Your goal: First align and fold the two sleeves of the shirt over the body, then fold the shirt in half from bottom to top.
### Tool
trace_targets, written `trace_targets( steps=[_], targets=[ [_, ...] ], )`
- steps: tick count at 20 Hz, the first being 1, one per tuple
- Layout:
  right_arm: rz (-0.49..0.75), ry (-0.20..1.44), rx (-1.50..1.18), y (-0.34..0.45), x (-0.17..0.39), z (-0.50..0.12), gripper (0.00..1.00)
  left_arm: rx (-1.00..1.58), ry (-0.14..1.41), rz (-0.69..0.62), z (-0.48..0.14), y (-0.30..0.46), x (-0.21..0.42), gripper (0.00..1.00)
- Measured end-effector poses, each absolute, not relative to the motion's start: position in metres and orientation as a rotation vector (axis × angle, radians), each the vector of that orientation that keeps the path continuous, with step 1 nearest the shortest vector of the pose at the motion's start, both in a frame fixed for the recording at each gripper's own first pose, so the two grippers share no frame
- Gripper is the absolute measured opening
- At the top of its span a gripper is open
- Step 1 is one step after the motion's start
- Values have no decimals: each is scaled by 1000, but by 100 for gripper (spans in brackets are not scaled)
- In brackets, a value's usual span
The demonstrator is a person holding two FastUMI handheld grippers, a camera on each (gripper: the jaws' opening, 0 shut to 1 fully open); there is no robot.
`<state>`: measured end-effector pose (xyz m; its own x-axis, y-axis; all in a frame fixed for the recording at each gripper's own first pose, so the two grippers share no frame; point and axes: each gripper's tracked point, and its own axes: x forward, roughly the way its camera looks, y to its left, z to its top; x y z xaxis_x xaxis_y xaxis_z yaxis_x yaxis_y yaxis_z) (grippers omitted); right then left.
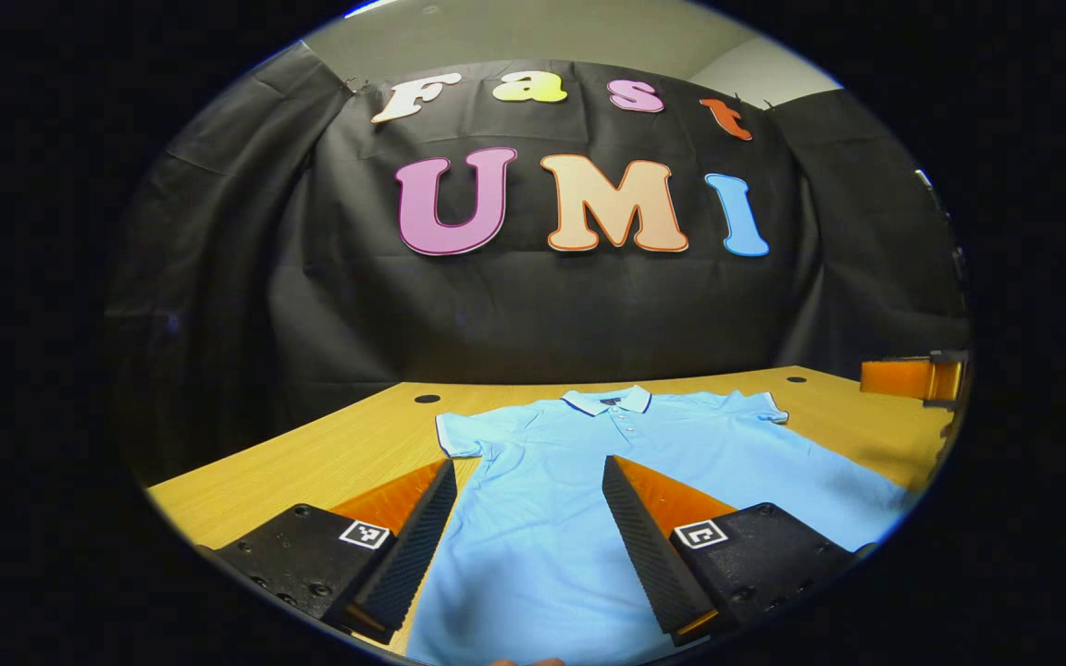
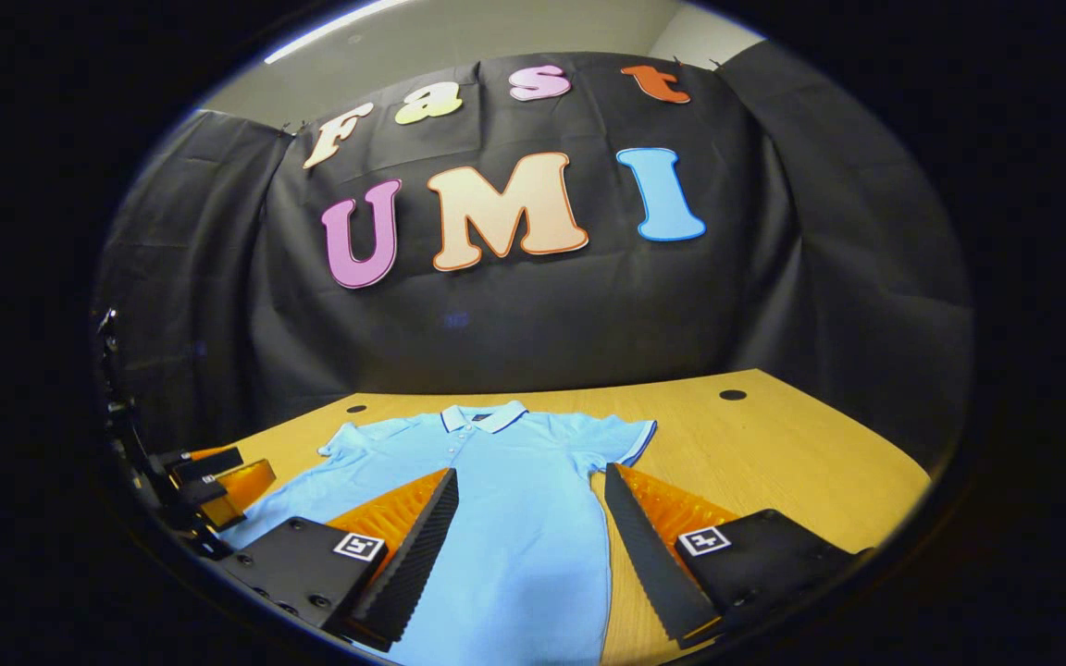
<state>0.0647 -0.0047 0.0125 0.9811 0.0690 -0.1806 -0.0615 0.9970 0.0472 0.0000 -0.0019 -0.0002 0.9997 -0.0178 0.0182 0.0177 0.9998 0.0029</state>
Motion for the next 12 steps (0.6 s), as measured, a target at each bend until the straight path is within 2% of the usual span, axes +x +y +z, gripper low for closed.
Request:
trace_targets(
  steps=[5, 12],
  targets=[
    [50, 256, -34, -20, 110, 18, 96, 1, -21, -16, 0, -2, 0, 95],
    [14, 374, -138, -48, 185, 6, 98, -1, -22, -15, 0, -1, 0, 95]
  ],
)
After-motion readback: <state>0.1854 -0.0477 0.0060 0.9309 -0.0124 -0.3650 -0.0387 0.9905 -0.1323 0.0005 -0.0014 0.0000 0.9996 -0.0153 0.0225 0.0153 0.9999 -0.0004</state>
